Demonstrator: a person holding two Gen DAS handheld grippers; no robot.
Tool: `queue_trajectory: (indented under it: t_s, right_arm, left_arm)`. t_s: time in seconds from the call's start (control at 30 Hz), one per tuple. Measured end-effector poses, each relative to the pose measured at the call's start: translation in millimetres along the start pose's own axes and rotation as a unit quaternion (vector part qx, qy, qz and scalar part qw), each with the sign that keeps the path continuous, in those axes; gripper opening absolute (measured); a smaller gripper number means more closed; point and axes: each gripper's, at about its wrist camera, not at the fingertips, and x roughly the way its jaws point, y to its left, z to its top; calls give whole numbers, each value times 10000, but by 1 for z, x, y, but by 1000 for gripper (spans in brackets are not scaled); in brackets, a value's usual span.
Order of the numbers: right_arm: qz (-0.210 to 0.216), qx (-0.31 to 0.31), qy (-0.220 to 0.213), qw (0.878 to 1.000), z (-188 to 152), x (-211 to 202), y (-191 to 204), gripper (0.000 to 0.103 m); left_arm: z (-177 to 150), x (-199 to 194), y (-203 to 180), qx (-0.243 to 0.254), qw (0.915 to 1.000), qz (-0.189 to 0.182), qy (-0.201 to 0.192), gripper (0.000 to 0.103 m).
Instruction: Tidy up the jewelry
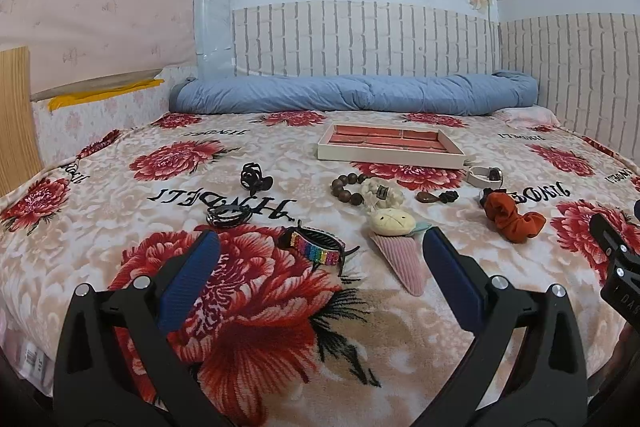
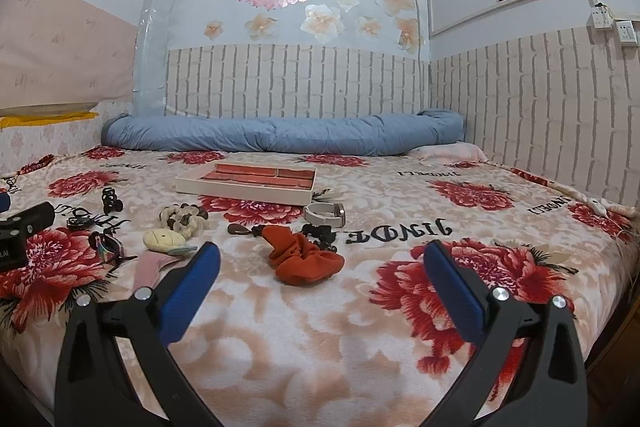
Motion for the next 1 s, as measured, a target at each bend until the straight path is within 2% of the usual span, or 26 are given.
queue_trajectory:
  t_s: [1.0]
  right_arm:
    - [-17, 29, 25, 10000, 2, -1, -6, 99]
  left_arm:
    - [2, -1, -2, 13, 10000, 8, -19, 98]
